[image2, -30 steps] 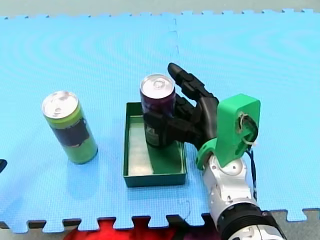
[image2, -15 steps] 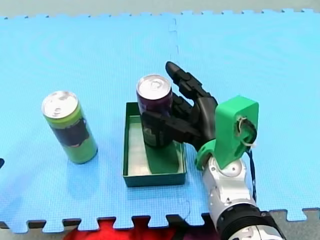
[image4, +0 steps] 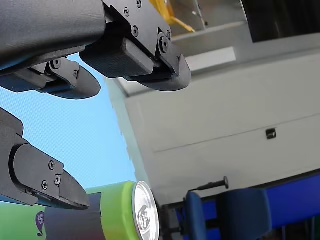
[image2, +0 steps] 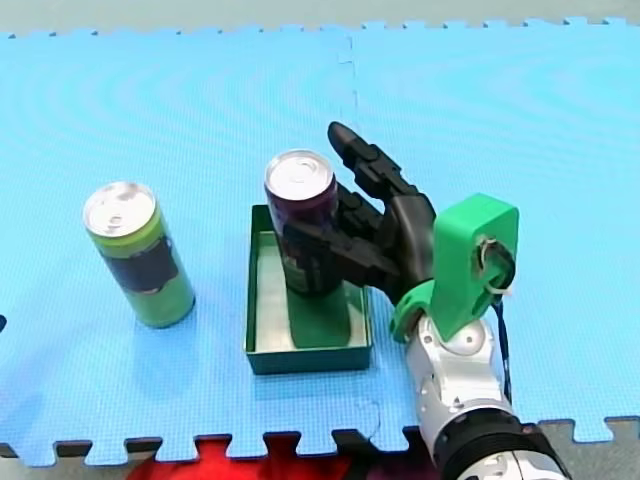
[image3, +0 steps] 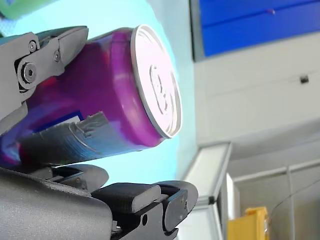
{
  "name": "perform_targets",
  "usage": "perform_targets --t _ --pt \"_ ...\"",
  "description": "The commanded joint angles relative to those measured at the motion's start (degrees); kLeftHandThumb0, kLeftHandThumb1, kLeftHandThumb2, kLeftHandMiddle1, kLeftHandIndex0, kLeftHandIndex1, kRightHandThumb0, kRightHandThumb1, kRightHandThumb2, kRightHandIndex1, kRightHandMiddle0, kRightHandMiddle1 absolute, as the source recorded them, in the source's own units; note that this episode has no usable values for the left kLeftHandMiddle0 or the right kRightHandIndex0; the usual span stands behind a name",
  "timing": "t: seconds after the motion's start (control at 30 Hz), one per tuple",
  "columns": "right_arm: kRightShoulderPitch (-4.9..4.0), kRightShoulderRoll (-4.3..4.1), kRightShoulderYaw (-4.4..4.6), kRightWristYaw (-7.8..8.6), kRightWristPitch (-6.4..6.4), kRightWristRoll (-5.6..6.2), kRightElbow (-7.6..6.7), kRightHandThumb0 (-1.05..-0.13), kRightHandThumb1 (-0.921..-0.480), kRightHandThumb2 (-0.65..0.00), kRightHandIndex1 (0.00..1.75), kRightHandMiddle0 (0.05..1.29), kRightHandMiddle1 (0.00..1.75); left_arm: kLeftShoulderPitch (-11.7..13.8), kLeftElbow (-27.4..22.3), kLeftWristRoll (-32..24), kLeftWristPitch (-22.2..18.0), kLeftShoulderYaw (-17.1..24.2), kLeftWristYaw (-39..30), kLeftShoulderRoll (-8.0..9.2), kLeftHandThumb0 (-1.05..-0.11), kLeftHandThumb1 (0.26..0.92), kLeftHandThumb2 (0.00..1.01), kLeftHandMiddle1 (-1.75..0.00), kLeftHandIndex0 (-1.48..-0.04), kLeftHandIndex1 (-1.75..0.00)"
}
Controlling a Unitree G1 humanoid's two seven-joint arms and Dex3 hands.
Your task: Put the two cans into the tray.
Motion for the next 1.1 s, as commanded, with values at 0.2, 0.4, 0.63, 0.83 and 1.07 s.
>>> perform_targets --t 0.2,0.4,0.63,0.83,1.07 --pt "0.03 0.27 -0.1 1.49 -1.13 -0.06 -0.21 -1.048 -0.762 -0.003 0.0 0.32 0.0 0.09 -0.35 0.07 -0.12 0.03 0.33 -0.01 -1.008 0.808 0.0 0.0 -0.5 0.0" --pt "0.3 -0.05 0.1 2.61 -1.1 -0.24 -0.35 -1.048 -0.763 -0.002 0.0 0.3 0.0 0.15 -0.04 -0.17 -0.11 0.16 0.16 0.17 -1.01 0.81 0.0 0.0 -0.5 0.0" --pt "0.4 -1.59 1.52 3.26 -0.1 -2.29 -1.1 -1.048 -0.757 0.0 0.0 0.26 0.0 0.22 -0.07 -0.18 -0.13 0.1 0.07 0.14 -1.013 0.815 0.0 0.0 -0.5 0.0" --pt "0.9 -1.98 1.42 4.37 2.57 -1.61 -2.99 -0.922 -0.625 0.0 0.0 0.2 0.0 0.04 0.49 -0.39 -0.3 0.25 -0.26 0.26 -1.014 0.819 0.0 0.0 -0.5 0.0" --pt "1.29 -1.99 1.5 4.15 4.12 -1.49 -4.35 -0.829 -0.611 0.0 0.0 0.16 0.0 -0.08 0.93 -0.67 -0.54 0.39 -0.9 0.48 -1.021 0.828 0.0 0.0 -0.5 0.0"
